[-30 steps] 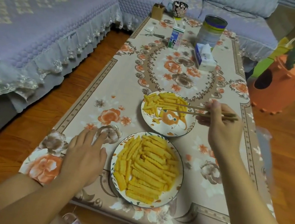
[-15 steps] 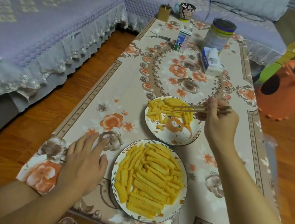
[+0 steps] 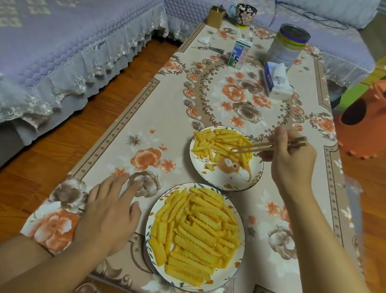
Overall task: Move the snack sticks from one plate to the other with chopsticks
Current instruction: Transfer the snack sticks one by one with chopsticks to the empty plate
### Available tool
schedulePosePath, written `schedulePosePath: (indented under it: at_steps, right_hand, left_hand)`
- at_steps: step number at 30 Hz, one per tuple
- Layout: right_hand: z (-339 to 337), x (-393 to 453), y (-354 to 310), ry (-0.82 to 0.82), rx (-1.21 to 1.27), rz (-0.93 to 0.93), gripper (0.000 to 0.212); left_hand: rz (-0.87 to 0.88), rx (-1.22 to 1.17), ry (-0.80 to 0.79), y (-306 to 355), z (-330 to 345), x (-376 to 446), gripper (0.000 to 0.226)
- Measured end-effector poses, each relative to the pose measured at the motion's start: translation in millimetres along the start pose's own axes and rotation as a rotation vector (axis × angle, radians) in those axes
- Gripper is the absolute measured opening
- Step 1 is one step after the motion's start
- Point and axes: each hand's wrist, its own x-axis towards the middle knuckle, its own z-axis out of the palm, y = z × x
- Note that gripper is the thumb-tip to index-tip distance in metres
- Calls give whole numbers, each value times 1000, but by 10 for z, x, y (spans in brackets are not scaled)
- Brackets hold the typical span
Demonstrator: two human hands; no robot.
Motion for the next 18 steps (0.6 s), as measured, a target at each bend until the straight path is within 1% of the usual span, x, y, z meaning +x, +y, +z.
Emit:
schedulePosePath:
  at_steps: [8, 14, 18]
  right_hand:
    - [-85, -9, -54, 70, 30, 23, 43]
    - [19, -17, -72, 8, 70, 87, 42]
    - [35, -55, -92, -2, 69, 49, 43]
  left_hand:
    - [-2, 2, 0, 2, 1, 2, 63]
    - [-5, -5, 2, 1, -5, 1, 63]
    - [-6, -3, 4, 4, 2, 4, 63]
